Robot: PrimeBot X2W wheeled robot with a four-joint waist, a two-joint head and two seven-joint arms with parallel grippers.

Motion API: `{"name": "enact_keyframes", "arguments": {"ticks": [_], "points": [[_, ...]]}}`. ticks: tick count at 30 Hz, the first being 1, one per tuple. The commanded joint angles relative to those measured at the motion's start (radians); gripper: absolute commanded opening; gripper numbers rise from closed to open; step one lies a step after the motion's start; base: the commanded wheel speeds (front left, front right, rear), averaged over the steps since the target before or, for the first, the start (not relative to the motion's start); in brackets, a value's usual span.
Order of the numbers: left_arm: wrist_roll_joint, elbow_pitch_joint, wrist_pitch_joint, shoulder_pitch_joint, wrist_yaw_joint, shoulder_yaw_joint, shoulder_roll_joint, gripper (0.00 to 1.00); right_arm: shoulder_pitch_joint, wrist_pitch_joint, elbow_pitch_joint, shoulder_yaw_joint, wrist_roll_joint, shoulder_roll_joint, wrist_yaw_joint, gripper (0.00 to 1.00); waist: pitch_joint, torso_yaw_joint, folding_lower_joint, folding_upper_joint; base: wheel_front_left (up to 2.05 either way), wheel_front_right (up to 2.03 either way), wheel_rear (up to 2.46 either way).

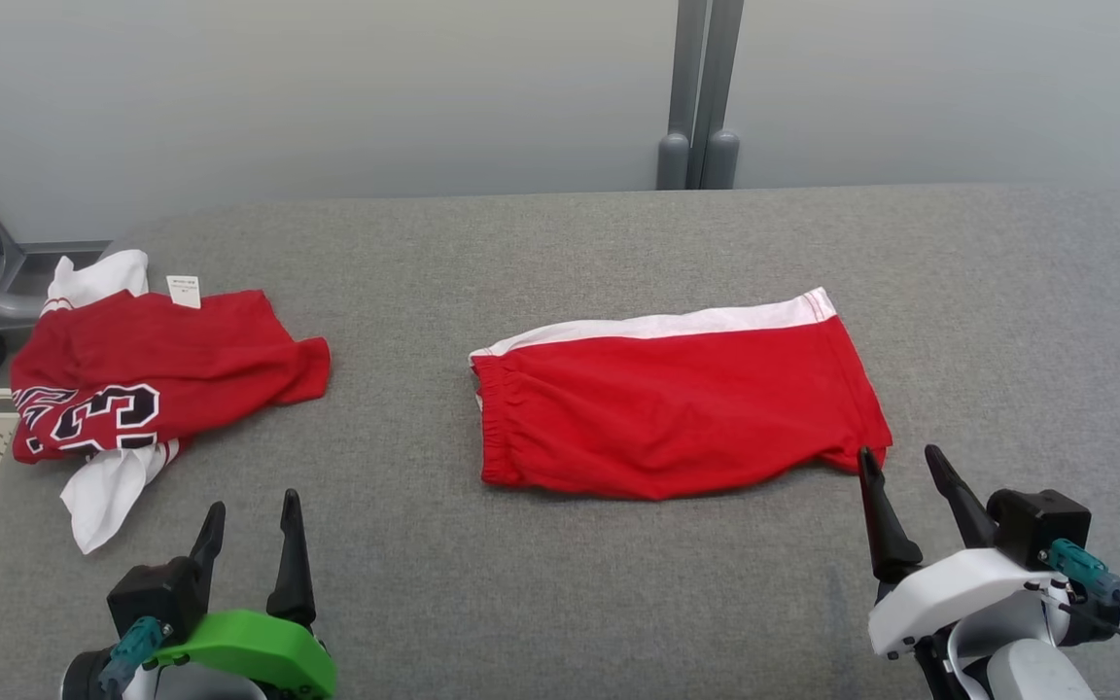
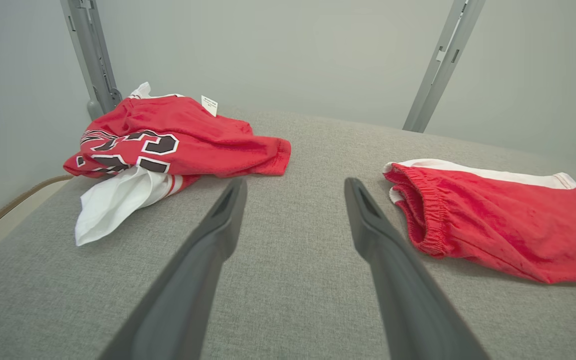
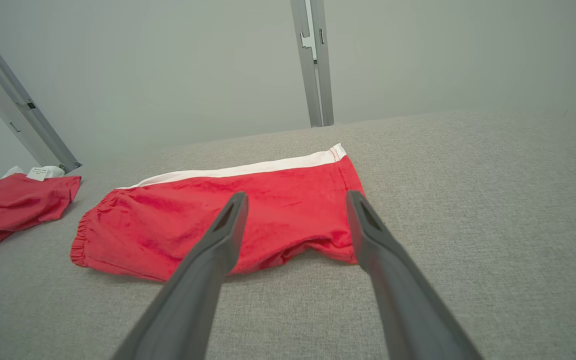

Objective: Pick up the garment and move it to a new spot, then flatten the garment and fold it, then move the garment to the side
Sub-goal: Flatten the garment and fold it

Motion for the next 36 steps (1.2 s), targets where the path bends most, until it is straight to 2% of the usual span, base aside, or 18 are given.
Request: {"name": "enact_keyframes", "arguments": {"ticks": [1, 17, 21, 29, 36], "points": [[-0.006, -0.001, -0.003, 0.011, 0.001, -0.001, 0.007, 1.0, 0.006, -0.002, 0.003, 0.002, 0.005, -0.002, 0.0, 1.0, 0.0, -0.001, 0.0, -0.0001, 0.0, 0.0, 0.0], [-0.022, -0.016, -0.003, 0.016, 0.01, -0.012, 0.008, 1.0, -0.002, 0.004, 0.025, -0.007, 0.007, -0.002, 0.0, 1.0, 0.007, 0.004, 0.0, -0.0001, 0.0, 0.0, 0.0], [-0.024, -0.018, -0.003, 0.013, 0.009, -0.016, 0.009, 1.0, -0.028, 0.036, 0.029, -0.012, -0.017, -0.002, 0.0, 1.0, 0.016, 0.01, 0.0, -0.0001, 0.0, 0.0, 0.0], [-0.031, -0.026, -0.002, -0.009, 0.0, -0.026, 0.006, 1.0, -0.109, 0.193, 0.036, -0.044, -0.084, -0.002, 0.0, 1.0, 0.073, 0.027, 0.0, -0.0001, 0.0, 0.0, 0.0], [-0.018, -0.035, -0.016, -0.057, -0.021, -0.054, 0.004, 1.0, -0.273, 0.47, 0.082, -0.181, -0.168, -0.009, 0.0, 1.0, 0.165, 0.057, 0.0, -0.0001, 0.0, 0.0, 0.0]]}}
